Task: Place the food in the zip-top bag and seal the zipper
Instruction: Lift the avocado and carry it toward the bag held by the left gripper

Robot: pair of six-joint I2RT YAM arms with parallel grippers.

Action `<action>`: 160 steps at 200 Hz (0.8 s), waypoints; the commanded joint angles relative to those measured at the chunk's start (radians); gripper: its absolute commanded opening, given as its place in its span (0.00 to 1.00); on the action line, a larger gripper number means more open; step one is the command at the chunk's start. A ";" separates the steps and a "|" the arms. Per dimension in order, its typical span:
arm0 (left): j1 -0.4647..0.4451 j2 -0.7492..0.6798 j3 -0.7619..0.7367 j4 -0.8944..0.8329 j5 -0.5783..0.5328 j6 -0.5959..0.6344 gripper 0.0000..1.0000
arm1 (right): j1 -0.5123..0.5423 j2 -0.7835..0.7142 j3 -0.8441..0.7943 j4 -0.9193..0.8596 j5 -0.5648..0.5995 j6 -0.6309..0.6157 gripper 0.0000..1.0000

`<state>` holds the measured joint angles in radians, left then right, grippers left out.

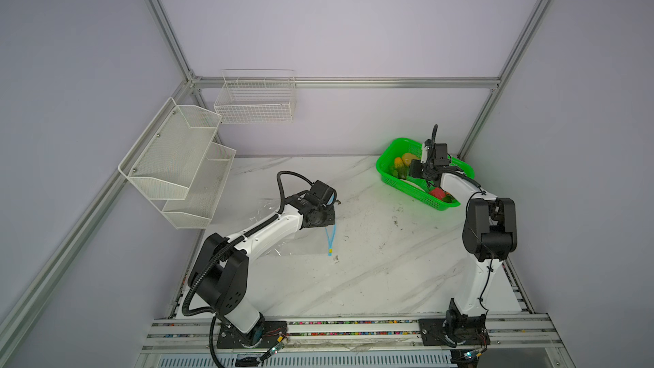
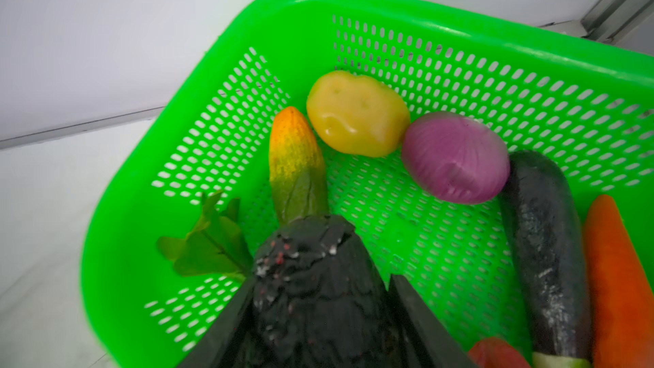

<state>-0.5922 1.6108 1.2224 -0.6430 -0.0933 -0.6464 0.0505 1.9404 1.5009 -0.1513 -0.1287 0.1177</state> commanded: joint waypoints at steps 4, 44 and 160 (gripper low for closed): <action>-0.005 -0.031 0.077 0.040 0.007 -0.011 0.00 | 0.004 -0.151 -0.115 0.086 -0.138 0.082 0.43; -0.004 -0.022 0.113 0.040 0.016 -0.003 0.00 | 0.088 -0.300 -0.349 0.190 -0.346 0.178 0.43; -0.005 -0.055 0.119 0.057 0.030 -0.043 0.00 | 0.338 -0.344 -0.679 0.602 -0.684 0.408 0.39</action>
<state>-0.5922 1.6093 1.2797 -0.6147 -0.0772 -0.6708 0.3492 1.5898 0.8463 0.2649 -0.7322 0.4202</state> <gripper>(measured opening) 0.047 0.559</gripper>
